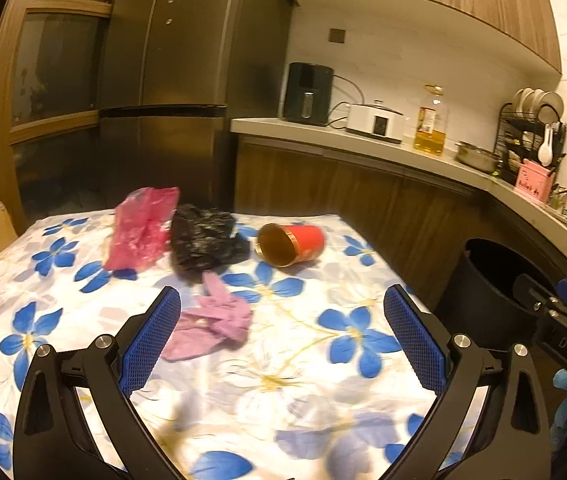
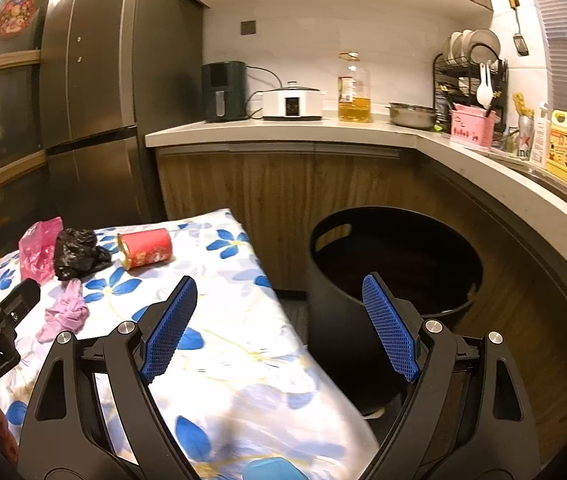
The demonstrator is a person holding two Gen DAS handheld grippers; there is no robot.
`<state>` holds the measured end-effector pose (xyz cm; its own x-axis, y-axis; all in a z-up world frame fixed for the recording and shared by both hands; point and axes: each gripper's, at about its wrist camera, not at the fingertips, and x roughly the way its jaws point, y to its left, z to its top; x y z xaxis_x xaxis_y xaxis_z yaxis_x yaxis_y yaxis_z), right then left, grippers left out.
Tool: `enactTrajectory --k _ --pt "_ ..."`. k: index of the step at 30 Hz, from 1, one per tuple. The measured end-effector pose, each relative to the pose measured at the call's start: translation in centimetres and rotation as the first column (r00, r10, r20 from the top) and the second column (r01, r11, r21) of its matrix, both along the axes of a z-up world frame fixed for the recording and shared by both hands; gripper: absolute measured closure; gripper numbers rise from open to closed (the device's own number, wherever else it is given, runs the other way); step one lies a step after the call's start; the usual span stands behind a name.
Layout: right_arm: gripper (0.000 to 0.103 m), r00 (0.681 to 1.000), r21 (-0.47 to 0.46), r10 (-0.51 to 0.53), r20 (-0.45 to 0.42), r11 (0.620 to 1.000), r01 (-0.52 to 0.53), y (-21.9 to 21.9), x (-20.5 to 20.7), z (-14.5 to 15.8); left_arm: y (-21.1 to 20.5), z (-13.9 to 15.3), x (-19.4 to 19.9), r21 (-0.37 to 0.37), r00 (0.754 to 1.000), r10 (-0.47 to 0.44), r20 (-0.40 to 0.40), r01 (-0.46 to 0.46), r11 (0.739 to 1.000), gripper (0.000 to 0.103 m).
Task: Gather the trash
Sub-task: 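Move both open grippers back toward the remaining trash on the table, then grasp the pink glove with the left gripper while the right gripper grasps the red cup rim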
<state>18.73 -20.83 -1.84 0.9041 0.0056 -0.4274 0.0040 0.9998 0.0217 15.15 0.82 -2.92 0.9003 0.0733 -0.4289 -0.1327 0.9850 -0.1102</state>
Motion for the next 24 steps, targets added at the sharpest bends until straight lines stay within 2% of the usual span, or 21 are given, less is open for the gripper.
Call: enactTrajectory --k 8,13,17,19,20,22,23,24 --pt "0.02 0.998 0.021 0.066 0.006 0.998 -0.066 3.1 0.9 -0.9 3.9 -2.0 0.6 0.02 0.997 0.079 -0.024 -0.079 0.997 0.006" --pt "0.02 0.995 0.03 0.099 0.001 0.995 -0.099 4.7 1.8 -1.4 5.2 -3.0 2.8 0.018 0.994 0.098 -0.049 -0.098 0.995 0.006" --pt "0.02 0.992 0.02 0.122 -0.002 0.992 -0.122 6.1 2.6 -1.7 5.3 -4.0 4.8 0.004 0.991 0.089 -0.099 -0.089 0.996 0.012" --pt "0.02 0.991 0.015 0.132 -0.002 0.991 -0.132 6.7 3.1 -1.7 5.2 -4.7 5.9 -0.004 0.99 0.072 -0.124 -0.073 0.997 0.017" --pt "0.02 0.991 0.013 0.135 -0.001 0.991 -0.135 6.9 3.3 -1.8 5.2 -5.0 6.3 -0.003 0.988 0.066 -0.139 -0.067 0.998 0.023" --pt "0.02 0.989 0.007 0.145 0.003 0.989 -0.145 7.5 3.8 -1.8 5.1 -6.0 7.2 -0.01 0.982 0.048 -0.184 -0.051 0.999 0.038" --pt "0.02 0.989 0.006 0.149 0.004 0.989 -0.149 7.8 4.1 -1.8 5.1 -6.5 7.5 -0.014 0.977 0.045 -0.207 -0.049 0.999 0.05" --pt "0.02 0.987 0.007 0.158 0.007 0.987 -0.158 8.2 4.4 -1.8 5.2 -6.8 7.6 -0.016 0.976 0.047 -0.215 -0.051 0.999 0.058"
